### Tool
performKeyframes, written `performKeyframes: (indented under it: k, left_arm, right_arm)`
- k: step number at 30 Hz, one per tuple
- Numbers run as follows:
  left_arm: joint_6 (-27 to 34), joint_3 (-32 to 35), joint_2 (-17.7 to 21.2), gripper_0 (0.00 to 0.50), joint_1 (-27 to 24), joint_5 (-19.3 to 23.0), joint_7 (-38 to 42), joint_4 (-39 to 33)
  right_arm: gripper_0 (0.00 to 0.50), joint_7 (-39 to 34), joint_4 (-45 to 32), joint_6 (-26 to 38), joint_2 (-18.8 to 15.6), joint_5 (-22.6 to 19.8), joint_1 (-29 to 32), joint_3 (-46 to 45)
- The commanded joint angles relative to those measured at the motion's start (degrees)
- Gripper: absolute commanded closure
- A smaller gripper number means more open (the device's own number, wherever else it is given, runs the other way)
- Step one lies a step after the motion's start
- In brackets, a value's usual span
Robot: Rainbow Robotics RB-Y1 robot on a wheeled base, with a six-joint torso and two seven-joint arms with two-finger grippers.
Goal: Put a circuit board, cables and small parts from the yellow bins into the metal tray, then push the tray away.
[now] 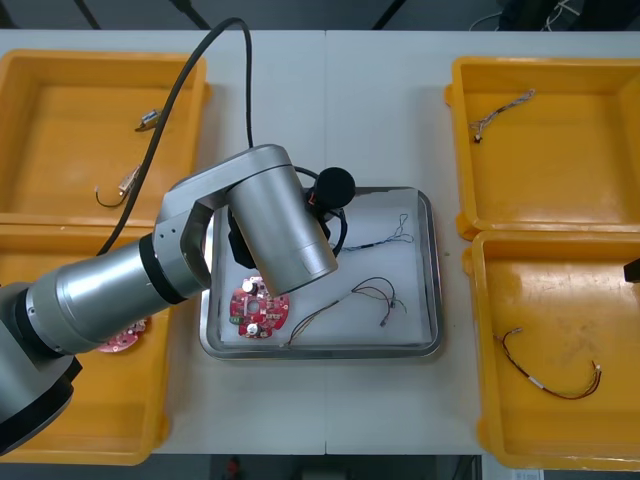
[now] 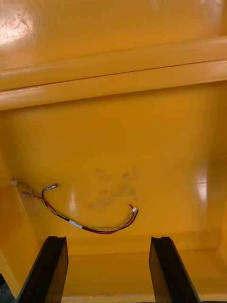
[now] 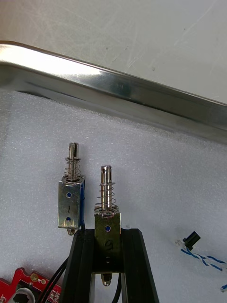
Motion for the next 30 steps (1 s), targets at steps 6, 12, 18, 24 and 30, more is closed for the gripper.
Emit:
performKeyframes:
  k: [6,12,18,24,30]
  left_arm:
    - [-1.07,-0.95,-1.44,0.284,0.74,-1.15,3.21,-0.44]
    - [-1.34,-0.86,-1.44,0.232,0.66,-1.50,3.47,-0.53]
    - [-0.81,-0.42,-1.00,0.195,0.39,-1.59,3.56,-2.29]
    - [2.62,2.48,1.20,0.179,-1.63,4.03,3.12,-7.39]
    - [6.31,8.10,6.12,0.155,-4.09,13.88,1.89,-13.72]
  right_arm:
    - [0.000,-0.79,-1.50,0.21,-1.61,-0.17,0.57,-1.60]
    - [0.000,-0.79,-1.50,0.21,-1.61,-0.17,0.57,-1.60]
    - [0.000,-0.79,-1.50,0.21,-1.61,-0.17,0.57,-1.60]
    - [0.000,-0.79,-1.50,0.21,-1.61,-0.17,0.57,-1.60]
    - [0.000,-0.53,-1.33,0.21,-1.43,-0.78,1.36,0.34]
